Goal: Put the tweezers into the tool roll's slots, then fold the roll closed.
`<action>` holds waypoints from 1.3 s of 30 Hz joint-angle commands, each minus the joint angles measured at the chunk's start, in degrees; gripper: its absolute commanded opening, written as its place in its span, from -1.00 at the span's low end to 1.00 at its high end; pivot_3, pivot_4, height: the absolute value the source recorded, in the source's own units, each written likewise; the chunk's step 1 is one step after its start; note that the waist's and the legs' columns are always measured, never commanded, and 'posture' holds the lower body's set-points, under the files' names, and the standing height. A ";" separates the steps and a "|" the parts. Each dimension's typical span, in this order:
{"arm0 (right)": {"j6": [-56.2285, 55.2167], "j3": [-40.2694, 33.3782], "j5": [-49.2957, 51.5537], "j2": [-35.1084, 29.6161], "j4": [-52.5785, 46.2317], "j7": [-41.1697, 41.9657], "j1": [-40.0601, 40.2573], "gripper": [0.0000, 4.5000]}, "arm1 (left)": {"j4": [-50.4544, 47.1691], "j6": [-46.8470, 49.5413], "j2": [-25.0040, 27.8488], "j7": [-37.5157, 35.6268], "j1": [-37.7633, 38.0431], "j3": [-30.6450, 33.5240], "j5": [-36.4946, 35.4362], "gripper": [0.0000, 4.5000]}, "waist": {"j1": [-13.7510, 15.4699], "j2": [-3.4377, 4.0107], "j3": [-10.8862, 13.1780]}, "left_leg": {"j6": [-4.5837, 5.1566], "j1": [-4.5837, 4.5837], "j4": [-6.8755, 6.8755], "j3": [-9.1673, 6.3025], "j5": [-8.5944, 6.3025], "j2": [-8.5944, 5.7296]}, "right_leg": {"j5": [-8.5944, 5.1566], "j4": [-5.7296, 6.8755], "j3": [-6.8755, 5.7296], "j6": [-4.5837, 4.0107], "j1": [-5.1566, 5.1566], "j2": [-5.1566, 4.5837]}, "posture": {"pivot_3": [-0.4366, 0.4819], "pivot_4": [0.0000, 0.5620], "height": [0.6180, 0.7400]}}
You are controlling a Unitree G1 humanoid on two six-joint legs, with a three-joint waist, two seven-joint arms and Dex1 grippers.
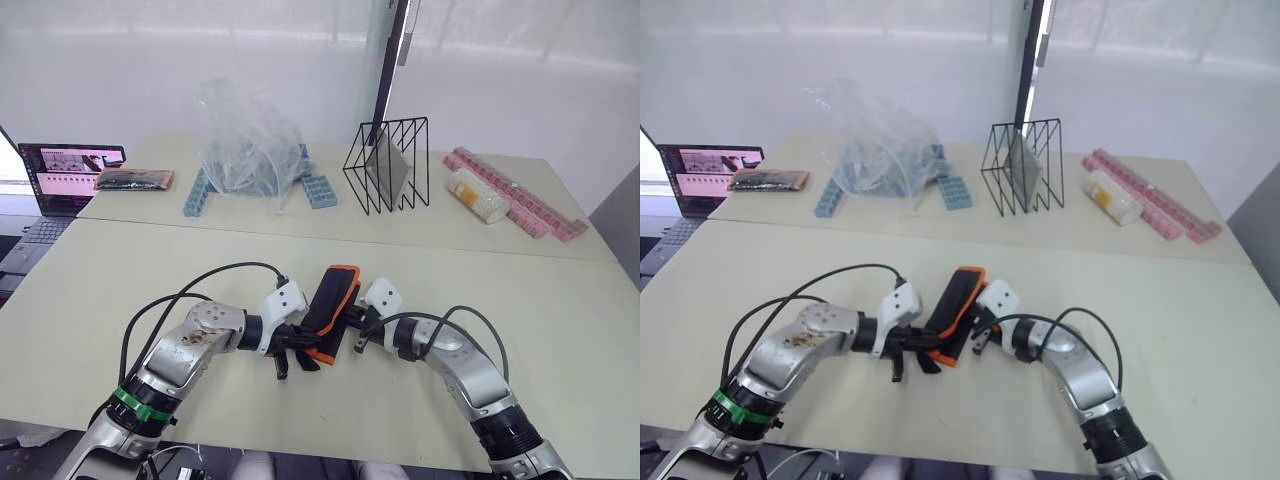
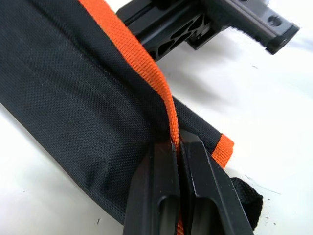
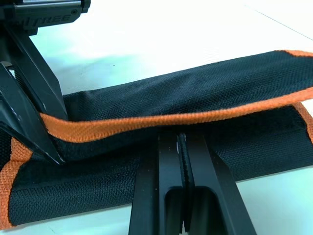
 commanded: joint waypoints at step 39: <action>6.87 1.05 -0.74 -0.63 3.82 0.31 -2.64 -1.00 | 2.44 3.47 -2.04 6.58 0.37 -4.35 5.84 -0.98 | 0.06 0.32 -0.05 | 0.14 0.00 0.19 -0.77 0.12 -0.46 | 0.01 -0.43 -0.10 0.26 0.68 -0.05 | -0.05 -0.47 0.67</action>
